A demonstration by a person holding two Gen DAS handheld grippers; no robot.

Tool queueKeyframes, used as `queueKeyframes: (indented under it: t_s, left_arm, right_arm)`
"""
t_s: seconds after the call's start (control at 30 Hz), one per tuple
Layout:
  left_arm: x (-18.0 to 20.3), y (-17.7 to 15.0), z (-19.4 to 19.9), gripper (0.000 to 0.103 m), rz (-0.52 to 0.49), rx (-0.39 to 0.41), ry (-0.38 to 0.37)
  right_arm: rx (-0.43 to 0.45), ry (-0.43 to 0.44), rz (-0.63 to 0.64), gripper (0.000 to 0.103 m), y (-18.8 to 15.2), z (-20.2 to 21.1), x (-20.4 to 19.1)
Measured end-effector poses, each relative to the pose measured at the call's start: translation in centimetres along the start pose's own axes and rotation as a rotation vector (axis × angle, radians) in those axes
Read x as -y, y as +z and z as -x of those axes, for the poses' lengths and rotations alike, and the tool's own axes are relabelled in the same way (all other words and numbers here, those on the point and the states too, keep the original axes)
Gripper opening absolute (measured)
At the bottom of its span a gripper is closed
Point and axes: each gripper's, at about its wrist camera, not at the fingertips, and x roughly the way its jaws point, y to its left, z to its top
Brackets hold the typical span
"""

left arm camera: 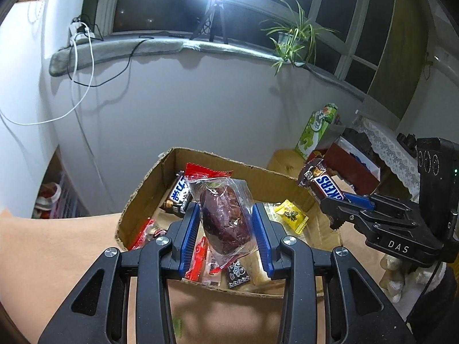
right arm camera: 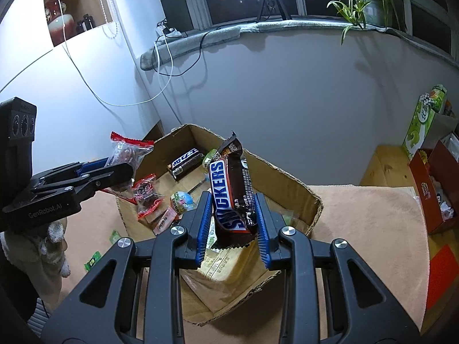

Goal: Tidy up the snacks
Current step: 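Carry the Snickers bar and brown candy bag over the box and open both tools, then withdraw both tools from the box back toward the green candies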

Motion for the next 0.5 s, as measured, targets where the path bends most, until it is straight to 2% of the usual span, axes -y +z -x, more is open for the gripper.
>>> queueKeyframes:
  t_s: [0.17,0.23,0.3,0.33,0.37,0.5]
  left_arm:
    - [0.0,0.0,-0.6,0.038,0.004,-0.025,-0.005]
    - [0.1,-0.1,-1.2,0.045,-0.005,-0.063,-0.022]
    - [0.3,-0.3,-1.4,0.045,-0.013,-0.067,-0.012]
    - [0.4,-0.4,-1.4,0.045,-0.014,-0.065,-0.012]
    - [0.4,-0.4,-1.4,0.045,-0.012,-0.061,-0.008]
    - [0.3,-0.5,-0.9,0.045,-0.003,-0.046,-0.003]
  right_arm:
    - [-0.003,-0.012,0.006,0.031,0.1,-0.3,-0.1]
    - [0.005,-0.019,0.010,0.031,0.2,-0.2,-0.2]
    - [0.012,-0.019,0.014,0.038,0.2,0.0,-0.3]
    - [0.019,-0.024,0.017,0.046,0.2,0.1,-0.4]
    - [0.024,-0.026,0.019,0.050,0.1,0.3,-0.4]
    - [0.037,-0.021,0.018,0.050,0.1,1.2,-0.7]
